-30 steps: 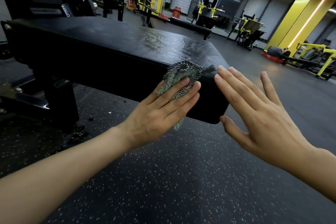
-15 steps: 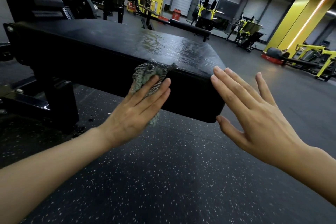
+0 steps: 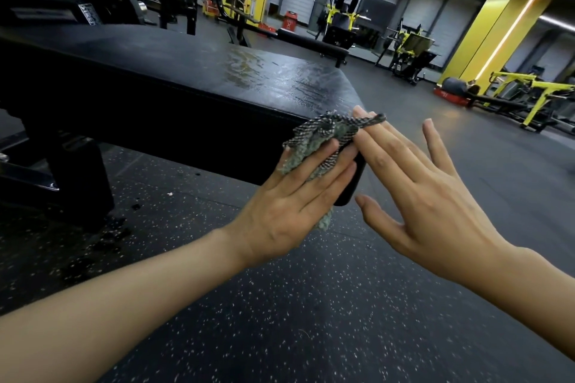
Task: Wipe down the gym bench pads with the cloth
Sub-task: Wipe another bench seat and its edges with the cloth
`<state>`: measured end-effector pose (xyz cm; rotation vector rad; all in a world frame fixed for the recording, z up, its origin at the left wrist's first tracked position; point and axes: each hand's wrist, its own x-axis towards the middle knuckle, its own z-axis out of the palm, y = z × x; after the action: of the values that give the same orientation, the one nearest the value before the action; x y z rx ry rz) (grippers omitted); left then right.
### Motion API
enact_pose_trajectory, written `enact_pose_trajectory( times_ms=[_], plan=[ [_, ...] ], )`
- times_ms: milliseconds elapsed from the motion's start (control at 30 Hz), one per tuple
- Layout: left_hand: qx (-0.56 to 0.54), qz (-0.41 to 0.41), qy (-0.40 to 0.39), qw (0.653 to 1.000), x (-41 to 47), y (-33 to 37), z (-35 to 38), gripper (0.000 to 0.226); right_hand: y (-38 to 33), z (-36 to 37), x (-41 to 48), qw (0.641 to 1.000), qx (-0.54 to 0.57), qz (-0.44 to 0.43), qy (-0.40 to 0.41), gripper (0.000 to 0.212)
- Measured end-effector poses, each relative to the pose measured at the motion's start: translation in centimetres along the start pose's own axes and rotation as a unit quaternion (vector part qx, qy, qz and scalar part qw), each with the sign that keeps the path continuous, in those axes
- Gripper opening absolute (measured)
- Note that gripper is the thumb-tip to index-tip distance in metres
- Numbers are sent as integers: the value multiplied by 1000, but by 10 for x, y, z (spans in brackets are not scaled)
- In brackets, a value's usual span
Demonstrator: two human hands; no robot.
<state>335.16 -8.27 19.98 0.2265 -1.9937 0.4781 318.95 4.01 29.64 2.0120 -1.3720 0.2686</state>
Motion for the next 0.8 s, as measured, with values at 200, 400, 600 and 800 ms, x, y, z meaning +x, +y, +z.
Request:
enact_pose_trajectory(
  times_ms=[200, 400, 600, 800],
  plan=[
    [40, -13, 21, 999, 11, 18, 12, 49, 10, -4, -9, 1000, 2, 21, -5, 64],
    [80, -5, 30, 996, 23, 32, 19, 48, 13, -9, -14, 998, 36, 46, -6, 62],
    [105, -19, 12, 994, 32, 48, 25, 48, 19, -7, -24, 995, 51, 81, -7, 66],
    [-21, -61, -10, 998, 44, 70, 24, 43, 21, -5, -34, 990, 102, 89, 26, 60]
  ],
)
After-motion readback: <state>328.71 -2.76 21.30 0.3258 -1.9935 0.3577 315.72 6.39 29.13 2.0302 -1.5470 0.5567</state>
